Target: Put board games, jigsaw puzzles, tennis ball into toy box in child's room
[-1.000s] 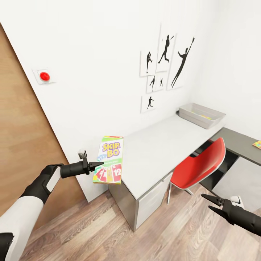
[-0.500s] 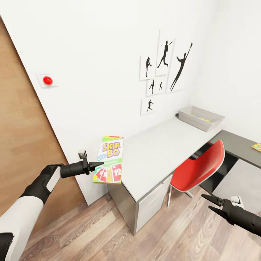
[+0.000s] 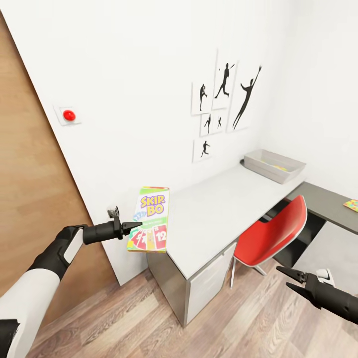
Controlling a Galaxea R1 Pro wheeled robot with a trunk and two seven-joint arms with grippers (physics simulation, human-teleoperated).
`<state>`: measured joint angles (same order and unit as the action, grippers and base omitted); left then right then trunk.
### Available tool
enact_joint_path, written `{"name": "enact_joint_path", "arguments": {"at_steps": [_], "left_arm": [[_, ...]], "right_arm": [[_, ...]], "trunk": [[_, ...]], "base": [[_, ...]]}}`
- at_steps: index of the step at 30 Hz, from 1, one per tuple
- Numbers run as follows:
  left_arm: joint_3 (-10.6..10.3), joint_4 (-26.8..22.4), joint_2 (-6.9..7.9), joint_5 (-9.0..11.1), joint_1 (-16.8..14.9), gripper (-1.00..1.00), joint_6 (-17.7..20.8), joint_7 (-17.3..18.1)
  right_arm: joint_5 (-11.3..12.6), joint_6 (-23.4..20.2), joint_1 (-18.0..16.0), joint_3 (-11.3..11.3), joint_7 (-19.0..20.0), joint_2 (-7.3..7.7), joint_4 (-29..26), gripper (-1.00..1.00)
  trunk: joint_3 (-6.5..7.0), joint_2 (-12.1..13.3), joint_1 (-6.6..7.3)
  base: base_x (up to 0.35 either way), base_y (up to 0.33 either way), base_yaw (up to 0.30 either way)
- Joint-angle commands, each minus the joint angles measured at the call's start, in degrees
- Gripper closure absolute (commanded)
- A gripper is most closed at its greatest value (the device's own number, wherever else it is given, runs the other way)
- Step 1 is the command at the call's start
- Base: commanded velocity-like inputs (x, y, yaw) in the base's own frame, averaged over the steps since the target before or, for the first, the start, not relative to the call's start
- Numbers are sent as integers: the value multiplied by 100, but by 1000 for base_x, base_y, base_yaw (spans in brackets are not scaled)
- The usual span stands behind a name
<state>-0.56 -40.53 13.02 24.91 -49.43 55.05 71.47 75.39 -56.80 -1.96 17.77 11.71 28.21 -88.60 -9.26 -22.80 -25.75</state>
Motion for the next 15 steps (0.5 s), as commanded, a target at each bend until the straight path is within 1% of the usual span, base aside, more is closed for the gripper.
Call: {"name": "enact_joint_path", "arguments": {"at_steps": [1,15], "left_arm": [[-6,1,4,14,-5,100,36,10],[-6,1,8,14,-5,100,32,10]], "right_arm": [[-60,-24,-6,7,59,0,1,-100],[-73,-24,-6,7,59,0,10,-100]], "trunk": [[-2,-11,-4],[131,-11,-4]], "base": [[0,0,0],[0,0,0]]}}
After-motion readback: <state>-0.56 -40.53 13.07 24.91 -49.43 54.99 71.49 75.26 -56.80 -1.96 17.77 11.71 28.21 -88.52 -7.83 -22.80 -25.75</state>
